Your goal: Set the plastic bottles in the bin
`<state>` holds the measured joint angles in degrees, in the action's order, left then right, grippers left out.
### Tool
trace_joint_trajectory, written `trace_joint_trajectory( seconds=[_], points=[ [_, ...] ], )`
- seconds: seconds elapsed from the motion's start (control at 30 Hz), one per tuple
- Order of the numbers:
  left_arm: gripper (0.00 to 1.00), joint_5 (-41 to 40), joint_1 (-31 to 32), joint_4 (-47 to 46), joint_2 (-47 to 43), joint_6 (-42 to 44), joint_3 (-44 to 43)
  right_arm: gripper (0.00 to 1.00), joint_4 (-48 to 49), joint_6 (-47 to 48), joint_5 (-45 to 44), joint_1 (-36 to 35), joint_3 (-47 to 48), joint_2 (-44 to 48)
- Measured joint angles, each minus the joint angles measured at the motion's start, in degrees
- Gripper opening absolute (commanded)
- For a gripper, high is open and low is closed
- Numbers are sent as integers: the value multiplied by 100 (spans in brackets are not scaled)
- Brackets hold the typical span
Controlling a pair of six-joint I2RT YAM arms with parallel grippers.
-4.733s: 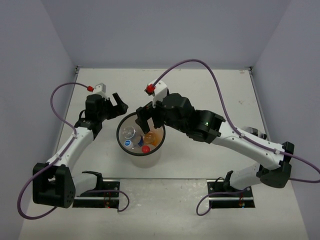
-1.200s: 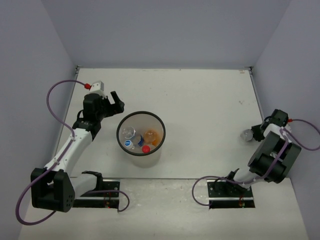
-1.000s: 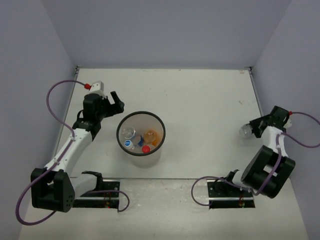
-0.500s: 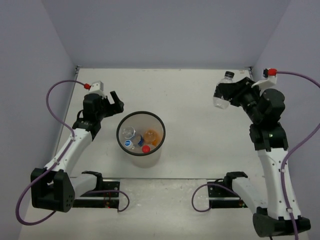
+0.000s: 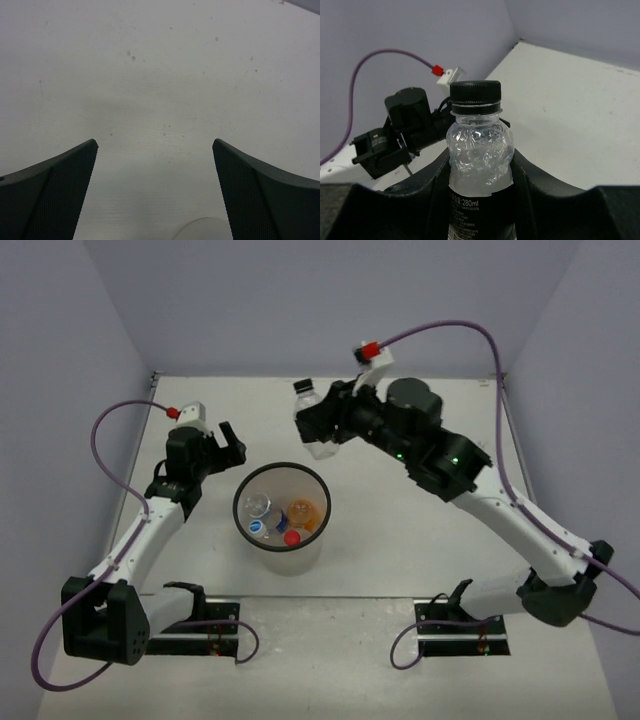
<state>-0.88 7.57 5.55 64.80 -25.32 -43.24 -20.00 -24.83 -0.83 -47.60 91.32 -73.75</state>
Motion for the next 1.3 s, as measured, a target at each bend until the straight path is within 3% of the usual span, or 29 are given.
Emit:
trace_joint_trajectory(
  seconds=[0.23, 0.3, 0.37, 0.5, 0.77, 1.3],
  points=[
    [100, -296, -2, 45, -3, -2, 0, 19, -516, 16, -1442, -1124, 306, -1385],
    [100, -338, -1, 79, -23, -2, 2, 23, -667, -92, -1849, -1296, 307, -1562],
    [100, -362, -2, 102, -56, -2, 3, 33, -789, -215, -2122, -1414, 307, -1664],
    [100, -388, -1, 104, -90, -2, 4, 67, -994, -462, -2429, -1540, 307, -1722],
    [100, -387, -1, 118, -90, -1, 4, 99, -1163, -703, -2568, -1662, 307, -1791],
    [100, -386, -2, 130, -108, -6, 83, 99, -1218, -321, -2525, -1478, 746, -1325]
  ],
)
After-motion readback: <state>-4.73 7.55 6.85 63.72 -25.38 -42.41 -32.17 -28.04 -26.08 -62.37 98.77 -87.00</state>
